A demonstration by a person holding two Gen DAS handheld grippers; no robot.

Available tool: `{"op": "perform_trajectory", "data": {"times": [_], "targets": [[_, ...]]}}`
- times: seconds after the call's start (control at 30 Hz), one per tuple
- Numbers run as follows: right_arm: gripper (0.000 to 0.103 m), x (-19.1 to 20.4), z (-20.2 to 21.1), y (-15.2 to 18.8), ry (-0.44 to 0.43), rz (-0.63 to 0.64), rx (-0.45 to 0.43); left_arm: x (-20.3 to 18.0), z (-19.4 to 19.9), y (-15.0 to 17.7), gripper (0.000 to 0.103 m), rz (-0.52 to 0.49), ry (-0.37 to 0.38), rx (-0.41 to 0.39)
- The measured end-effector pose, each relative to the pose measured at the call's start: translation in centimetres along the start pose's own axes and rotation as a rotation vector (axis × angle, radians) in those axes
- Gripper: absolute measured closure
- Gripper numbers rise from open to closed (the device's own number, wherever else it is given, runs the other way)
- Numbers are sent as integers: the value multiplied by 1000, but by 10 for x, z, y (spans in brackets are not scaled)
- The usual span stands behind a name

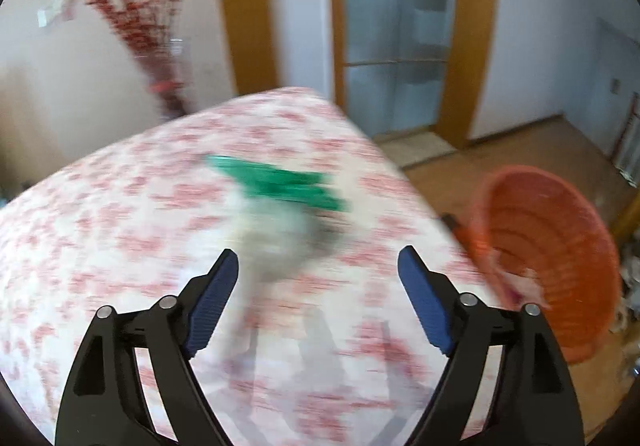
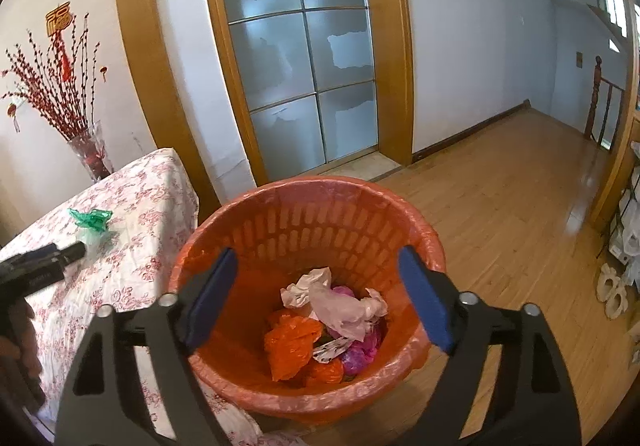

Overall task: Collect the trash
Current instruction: 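Grasp the clear bubble bag beside the green bag with the left gripper and lift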

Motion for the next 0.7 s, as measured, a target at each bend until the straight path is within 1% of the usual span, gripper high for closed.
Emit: {"op": "perform_trajectory", "data": {"times": [0.03,0.1,0.17,0.2,0.3,0.47,0.57,0.67,0.7], "targets": [[12,2,1,1,-1,2,-3,14,-4,-1,19,8,-45,-1],[10,8,2,3,-8,3,-4,32,-13,-3,18,24,-93,10],[10,14,1,6,-16,10,6,46,-23,-4,18,44,-115,34],[10,17,1,8,-20,18,13,50,-27,-4,18,56,-115,45],[9,28,-1,13,-24,40,28,57,-38,-2,18,95,-77,78],[9,41,-3,18,-32,68,45,54,-50,1,18,104,-60,112],[9,48,-2,18,-40,81,45,54,-56,3,26,118,-25,130],[9,56,-2,18,-51,95,47,54,-60,4,36,124,1,138],[9,59,-3,18,-54,100,49,54,-61,4,43,123,7,141]]}}
Point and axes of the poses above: each gripper's, at about its wrist camera, not at the fingertips, and z roughly against the way its jaws point, x to its left, y to its underside, the point moved 6 cm from there along -z, roughly the way its jaws point, and after that the axes turned 4 degrees about x, right-handed, at the moved point
